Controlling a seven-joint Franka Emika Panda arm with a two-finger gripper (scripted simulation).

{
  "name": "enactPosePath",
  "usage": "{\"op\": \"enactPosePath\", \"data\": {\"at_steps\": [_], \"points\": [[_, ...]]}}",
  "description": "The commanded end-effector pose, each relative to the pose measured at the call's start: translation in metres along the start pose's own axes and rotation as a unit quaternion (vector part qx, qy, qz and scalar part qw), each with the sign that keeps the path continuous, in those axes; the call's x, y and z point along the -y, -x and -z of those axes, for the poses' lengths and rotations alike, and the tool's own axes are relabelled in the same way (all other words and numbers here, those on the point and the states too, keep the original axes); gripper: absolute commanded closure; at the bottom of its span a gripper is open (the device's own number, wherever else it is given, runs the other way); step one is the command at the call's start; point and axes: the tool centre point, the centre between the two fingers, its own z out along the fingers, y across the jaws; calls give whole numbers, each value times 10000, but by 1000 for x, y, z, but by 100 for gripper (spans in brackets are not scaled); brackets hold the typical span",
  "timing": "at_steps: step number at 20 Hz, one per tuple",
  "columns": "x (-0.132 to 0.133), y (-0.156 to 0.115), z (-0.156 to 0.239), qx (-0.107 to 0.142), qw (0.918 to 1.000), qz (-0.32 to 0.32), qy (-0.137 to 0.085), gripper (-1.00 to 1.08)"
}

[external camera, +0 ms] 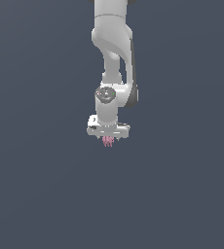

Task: Pick up the object and move it to a goal position.

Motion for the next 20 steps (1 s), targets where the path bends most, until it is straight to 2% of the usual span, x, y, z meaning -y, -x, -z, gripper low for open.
{"op": "enactPosePath", "data": {"at_steps": [1, 2, 14, 20], "points": [[0, -1, -2, -7, 10000, 0, 0, -92], [0, -1, -2, -7, 10000, 0, 0, 108], [1, -1, 0, -15, 10000, -1, -1, 108], [22, -6, 13, -15, 10000, -1, -1, 108]]}}
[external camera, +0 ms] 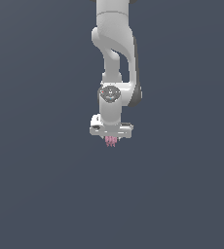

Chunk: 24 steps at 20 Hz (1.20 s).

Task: Pick up the object and move it to a goal position.

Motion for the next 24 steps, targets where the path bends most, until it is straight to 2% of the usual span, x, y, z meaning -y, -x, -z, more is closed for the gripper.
{"op": "enactPosePath", "data": {"at_steps": [1, 16, 24], "points": [[13, -3, 9, -5, 10000, 7, -2, 108], [139, -34, 92, -3, 10000, 5, 5, 108], [172, -45, 113, 0, 10000, 5, 2, 108]]}}
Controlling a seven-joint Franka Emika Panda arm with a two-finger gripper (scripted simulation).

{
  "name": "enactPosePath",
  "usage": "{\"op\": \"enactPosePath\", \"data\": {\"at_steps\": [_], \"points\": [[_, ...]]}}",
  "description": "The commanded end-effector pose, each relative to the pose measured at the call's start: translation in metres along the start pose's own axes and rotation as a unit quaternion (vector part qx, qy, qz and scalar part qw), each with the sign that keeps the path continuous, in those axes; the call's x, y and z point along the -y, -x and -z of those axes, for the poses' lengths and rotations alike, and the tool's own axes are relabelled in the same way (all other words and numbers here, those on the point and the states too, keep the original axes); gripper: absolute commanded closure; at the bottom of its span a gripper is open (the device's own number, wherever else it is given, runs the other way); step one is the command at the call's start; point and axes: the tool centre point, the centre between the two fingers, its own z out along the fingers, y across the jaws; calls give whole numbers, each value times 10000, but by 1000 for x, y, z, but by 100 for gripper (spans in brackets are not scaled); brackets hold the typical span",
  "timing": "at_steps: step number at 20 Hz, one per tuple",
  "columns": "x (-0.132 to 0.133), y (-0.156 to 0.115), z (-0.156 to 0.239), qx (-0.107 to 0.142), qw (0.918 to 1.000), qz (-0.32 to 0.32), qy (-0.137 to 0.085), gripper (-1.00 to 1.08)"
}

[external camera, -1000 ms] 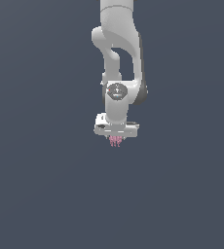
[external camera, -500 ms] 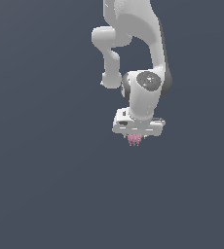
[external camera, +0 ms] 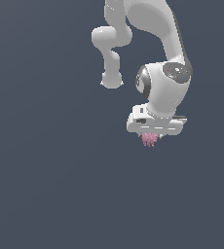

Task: Pick up the object and move it to a goal position.

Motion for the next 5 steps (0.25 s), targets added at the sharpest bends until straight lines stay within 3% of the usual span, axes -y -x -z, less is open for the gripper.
{"op": "enactPosePath", "data": {"at_steps": [1, 5], "points": [[6, -2, 4, 3, 10000, -7, 3, 108], [9, -4, 6, 5, 10000, -6, 0, 108]]}}
